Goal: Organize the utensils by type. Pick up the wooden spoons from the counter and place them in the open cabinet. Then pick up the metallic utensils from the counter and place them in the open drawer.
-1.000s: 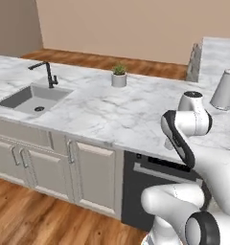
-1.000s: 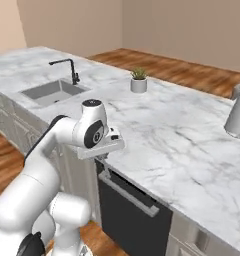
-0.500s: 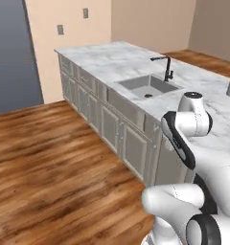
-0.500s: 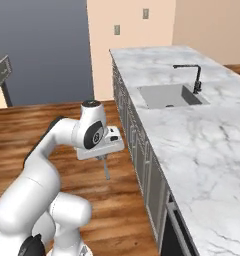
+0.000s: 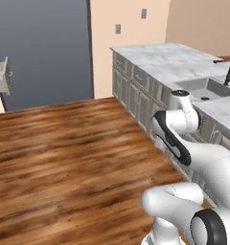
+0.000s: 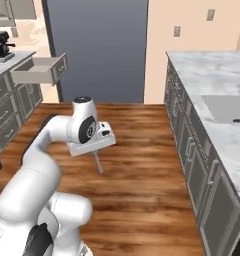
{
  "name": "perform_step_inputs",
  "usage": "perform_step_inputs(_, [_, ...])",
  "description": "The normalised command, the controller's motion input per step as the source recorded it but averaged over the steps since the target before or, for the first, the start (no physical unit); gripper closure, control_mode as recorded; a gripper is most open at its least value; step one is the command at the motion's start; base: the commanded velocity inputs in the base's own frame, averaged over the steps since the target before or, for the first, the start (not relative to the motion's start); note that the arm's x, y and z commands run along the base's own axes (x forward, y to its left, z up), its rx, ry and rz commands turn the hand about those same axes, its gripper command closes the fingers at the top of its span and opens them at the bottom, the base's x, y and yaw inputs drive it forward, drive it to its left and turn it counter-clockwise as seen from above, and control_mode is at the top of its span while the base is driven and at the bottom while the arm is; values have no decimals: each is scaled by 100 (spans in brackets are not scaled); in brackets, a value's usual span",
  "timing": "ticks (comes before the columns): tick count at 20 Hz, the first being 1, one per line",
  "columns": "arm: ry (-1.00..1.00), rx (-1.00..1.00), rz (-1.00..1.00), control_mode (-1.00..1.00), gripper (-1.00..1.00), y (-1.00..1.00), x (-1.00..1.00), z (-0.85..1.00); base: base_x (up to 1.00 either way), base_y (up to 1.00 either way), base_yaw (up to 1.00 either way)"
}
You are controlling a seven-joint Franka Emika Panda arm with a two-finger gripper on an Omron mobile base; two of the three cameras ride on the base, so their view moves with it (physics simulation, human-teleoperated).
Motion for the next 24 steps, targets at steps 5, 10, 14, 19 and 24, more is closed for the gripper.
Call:
perform_step_inputs(5, [0, 0, 0, 100, 100, 0, 0, 0, 63, 94, -11])
perform_step_inputs(10, [0, 0, 0, 100, 100, 0, 0, 0, 71, 88, -16])
perform_step_inputs(14, [0, 0, 0, 100, 100, 0, 0, 0, 75, 80, -23])
perform_step_inputs(19, [0, 0, 0, 100, 100, 0, 0, 0, 77, 75, -27])
perform_step_inputs(24, [0, 0, 0, 100, 100, 0, 0, 0, 90, 75, -2])
